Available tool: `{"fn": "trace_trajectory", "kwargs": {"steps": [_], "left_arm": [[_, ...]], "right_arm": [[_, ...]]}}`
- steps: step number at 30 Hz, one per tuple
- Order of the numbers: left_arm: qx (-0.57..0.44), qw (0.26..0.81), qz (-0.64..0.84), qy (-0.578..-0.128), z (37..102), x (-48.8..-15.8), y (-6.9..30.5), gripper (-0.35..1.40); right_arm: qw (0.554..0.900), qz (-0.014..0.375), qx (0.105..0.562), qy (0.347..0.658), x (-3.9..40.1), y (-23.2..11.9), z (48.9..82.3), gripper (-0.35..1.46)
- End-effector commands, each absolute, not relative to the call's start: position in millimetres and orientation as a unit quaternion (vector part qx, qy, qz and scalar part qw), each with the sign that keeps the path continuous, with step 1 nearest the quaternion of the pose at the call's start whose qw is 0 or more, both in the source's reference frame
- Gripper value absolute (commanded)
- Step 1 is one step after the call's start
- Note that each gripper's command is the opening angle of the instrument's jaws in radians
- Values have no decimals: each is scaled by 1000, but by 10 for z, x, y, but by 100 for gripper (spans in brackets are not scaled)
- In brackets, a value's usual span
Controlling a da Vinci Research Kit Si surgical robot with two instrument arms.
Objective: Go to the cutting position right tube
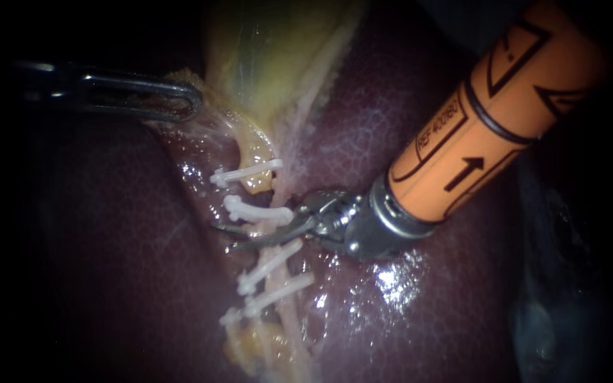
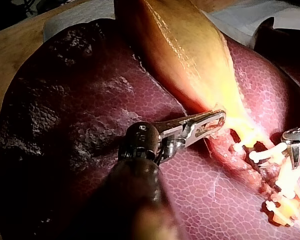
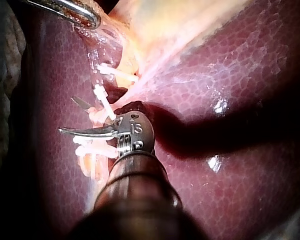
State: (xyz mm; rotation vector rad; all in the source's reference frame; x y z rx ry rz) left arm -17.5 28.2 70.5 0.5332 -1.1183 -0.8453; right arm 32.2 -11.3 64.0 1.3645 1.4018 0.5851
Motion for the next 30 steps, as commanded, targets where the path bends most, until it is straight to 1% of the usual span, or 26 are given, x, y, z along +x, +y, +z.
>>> {"fn": "trace_trajectory", "kwargs": {"steps": [1,4,6,8,11,30], "left_arm": [[242,732,-384,-508,705,-175,282,-35],[242,732,-384,-508,705,-175,282,-35],[242,732,-384,-508,705,-175,282,-35],[242,732,-384,-508,705,-175,282,-35],[242,732,-384,-508,705,-176,282,-35],[245,730,-385,-508,707,-175,283,-35]], "right_arm": [[527,238,559,594,323,-113,640,127],[540,222,520,623,328,-114,638,127],[548,217,499,636,331,-115,638,127],[560,208,481,641,334,-117,637,127],[580,198,462,641,337,-120,635,125],[583,197,458,641,337,-122,632,123]]}}
